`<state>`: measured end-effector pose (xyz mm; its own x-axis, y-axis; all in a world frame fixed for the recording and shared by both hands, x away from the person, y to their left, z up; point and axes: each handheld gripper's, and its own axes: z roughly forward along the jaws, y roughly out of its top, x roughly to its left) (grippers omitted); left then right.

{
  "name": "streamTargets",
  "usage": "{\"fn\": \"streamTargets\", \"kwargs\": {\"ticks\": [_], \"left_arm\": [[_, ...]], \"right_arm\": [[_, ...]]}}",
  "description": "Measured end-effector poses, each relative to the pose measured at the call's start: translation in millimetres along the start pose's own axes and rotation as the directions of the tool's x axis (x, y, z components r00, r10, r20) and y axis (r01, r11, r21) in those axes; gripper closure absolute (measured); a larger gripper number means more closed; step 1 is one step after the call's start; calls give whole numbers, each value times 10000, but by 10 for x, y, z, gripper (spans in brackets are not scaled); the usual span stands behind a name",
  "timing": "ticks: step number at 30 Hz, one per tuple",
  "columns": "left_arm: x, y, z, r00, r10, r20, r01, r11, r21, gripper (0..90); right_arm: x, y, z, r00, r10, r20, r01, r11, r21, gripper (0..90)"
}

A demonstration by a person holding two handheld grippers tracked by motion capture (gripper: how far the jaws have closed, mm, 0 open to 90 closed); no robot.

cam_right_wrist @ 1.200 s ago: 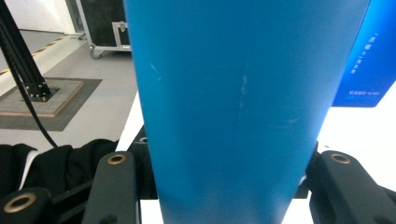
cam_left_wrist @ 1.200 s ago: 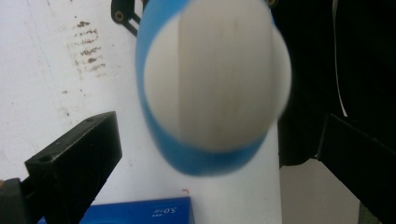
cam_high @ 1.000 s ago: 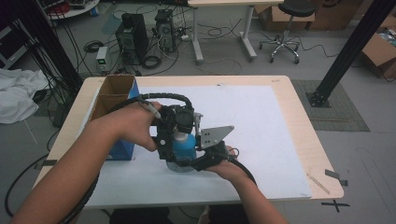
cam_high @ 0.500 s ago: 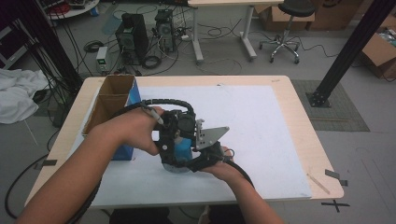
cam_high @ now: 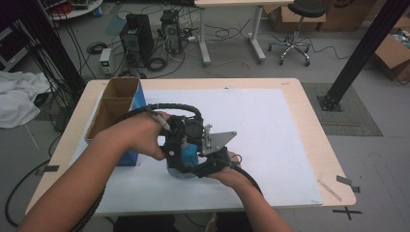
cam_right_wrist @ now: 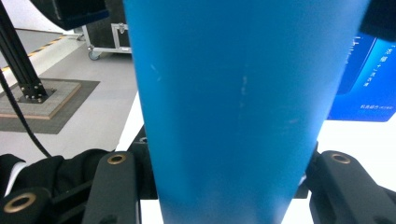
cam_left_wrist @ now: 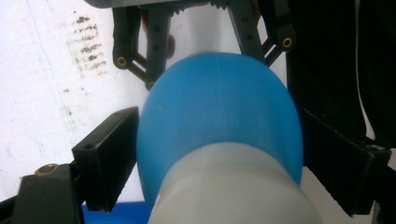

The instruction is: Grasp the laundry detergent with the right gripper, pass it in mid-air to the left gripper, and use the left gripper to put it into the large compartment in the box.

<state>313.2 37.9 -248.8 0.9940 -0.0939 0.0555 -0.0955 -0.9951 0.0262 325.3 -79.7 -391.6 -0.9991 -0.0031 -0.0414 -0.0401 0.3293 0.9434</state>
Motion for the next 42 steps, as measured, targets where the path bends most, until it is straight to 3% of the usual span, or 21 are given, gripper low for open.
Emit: {"fn": "streamTargets", "kwargs": {"ticks": [26,42], "left_arm": [[-19,-1,-4,9985,-281,-466,295,9991,306,357],[-15,43,34,9975,-456,-543,490,9968,627,377]], "right_arm": [[-2,-11,20,10000,85,-32,-85,9999,-133,460],[-1,-37,25,9999,93,69,-91,9998,-159,465]]}}
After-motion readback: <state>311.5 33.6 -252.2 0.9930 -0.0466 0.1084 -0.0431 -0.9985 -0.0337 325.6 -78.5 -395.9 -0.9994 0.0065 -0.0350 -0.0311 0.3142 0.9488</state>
